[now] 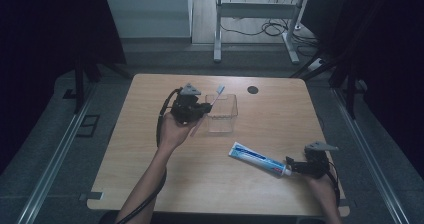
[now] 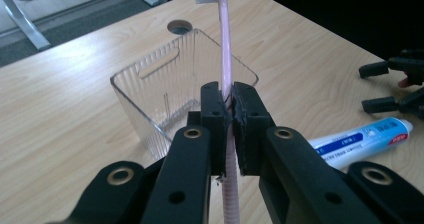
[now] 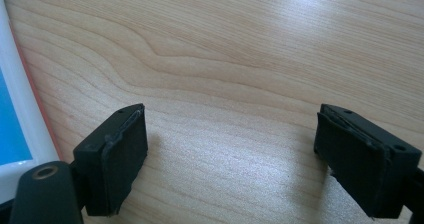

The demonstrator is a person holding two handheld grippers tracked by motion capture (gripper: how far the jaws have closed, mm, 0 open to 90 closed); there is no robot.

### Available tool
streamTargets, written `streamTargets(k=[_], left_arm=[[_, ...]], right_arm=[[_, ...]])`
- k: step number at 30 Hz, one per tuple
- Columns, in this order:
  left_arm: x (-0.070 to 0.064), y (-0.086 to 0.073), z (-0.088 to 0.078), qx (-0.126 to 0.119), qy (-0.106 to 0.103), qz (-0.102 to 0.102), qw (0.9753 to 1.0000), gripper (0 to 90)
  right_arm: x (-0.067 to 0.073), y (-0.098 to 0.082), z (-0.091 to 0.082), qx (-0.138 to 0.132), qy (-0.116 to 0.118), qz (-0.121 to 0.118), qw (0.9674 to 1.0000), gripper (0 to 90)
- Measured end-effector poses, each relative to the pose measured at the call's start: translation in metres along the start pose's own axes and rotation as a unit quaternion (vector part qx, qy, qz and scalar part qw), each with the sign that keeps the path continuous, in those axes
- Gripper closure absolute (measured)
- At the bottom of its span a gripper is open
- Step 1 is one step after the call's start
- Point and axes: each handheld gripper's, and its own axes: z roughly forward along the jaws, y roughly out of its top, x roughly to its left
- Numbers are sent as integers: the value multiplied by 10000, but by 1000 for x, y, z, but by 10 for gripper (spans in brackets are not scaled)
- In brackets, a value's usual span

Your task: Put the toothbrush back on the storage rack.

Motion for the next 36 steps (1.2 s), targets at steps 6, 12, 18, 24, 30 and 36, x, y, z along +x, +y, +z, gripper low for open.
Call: streamTargets(k=[6, 12, 18, 24, 30, 36], left_arm=[[0, 9, 8, -21, 13, 74, 10000, 848], [1, 15, 20, -36, -17, 144, 9999, 848], [2, 23, 32, -18, -4, 185, 9998, 847], [2, 34, 38, -66, 54, 240, 9997, 847], [6, 43, 43, -134, 161, 305, 9993, 848], [9, 48, 54, -195, 223, 304, 9991, 848]], right_arm=[[0, 0, 0, -1, 1, 1, 10000, 136], [0, 0, 0, 0, 5, 1, 10000, 136], [0, 0, 0, 0, 6, 1, 10000, 136], [0, 0, 0, 4, 19, -11, 10000, 134], [0, 1, 1, 6, 34, -8, 10000, 134], [1, 1, 1, 3, 31, -9, 10000, 134]])
